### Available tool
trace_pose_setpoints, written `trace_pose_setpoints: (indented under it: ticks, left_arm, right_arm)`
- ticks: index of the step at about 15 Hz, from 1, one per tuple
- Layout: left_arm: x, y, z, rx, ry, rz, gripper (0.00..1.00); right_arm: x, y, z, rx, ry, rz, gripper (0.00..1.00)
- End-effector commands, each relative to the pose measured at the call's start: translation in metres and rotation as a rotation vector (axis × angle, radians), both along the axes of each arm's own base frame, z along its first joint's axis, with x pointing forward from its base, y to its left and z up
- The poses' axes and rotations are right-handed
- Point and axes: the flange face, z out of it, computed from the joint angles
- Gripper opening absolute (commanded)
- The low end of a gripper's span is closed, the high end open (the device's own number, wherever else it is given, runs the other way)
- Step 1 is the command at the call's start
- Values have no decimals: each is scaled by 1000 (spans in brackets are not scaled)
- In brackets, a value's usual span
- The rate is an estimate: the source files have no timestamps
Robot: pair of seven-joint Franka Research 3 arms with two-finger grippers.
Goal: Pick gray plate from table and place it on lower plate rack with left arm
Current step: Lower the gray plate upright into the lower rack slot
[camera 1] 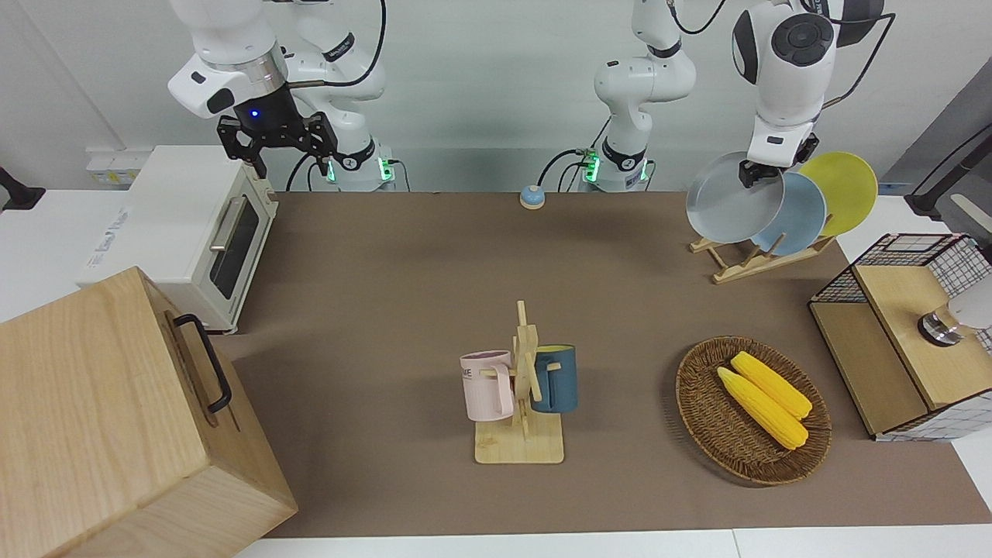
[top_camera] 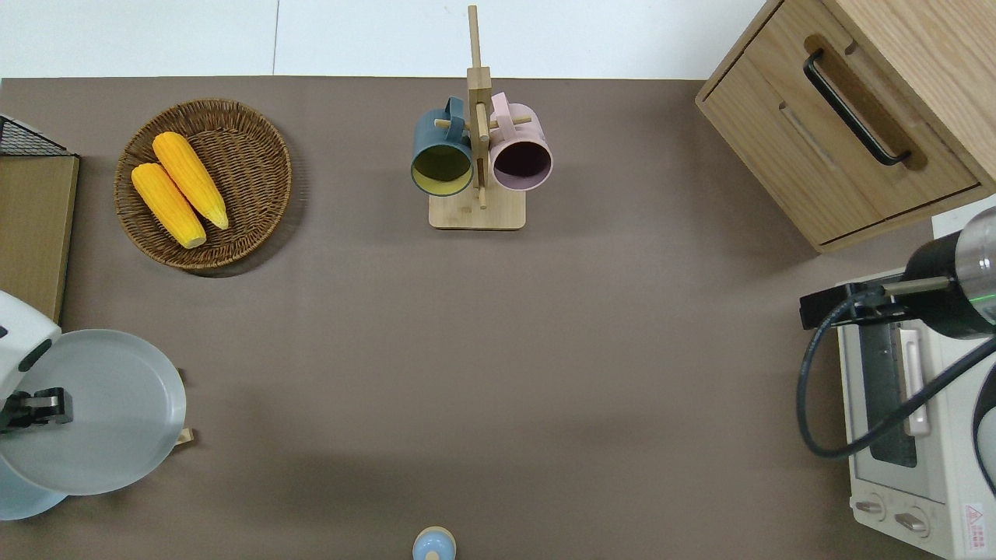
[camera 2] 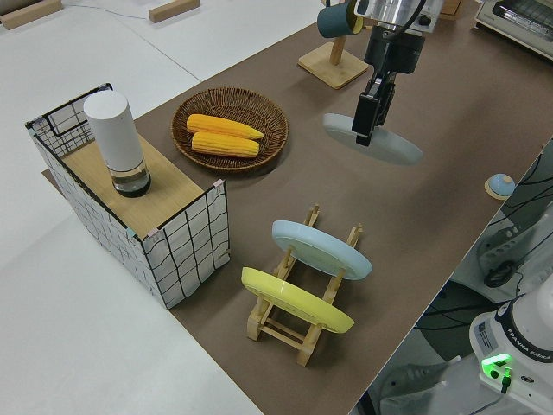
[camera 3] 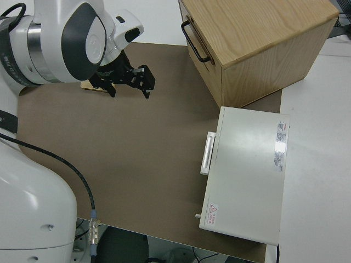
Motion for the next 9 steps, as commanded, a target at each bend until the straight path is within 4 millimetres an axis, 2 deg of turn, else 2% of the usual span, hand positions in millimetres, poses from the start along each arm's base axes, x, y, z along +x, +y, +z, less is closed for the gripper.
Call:
trace_pose_setpoints:
  ticks: [1,4,7,9]
  left_arm:
    - [-16,1,-5,78,-13,3,0]
    - [-18,-8,-24,160,-23,-8,0]
    - [-21,-6,-32,221,-14,-34,0]
    - [-22,-4,-45,277,-35,-32,0]
  right_arm:
    - [-3,1,3,6,7,0,987]
    - [-3,1,3,6,7,2,990]
    - [-3,1,3,6,7,0,990]
    - [-3,1,3,6,7,0,987]
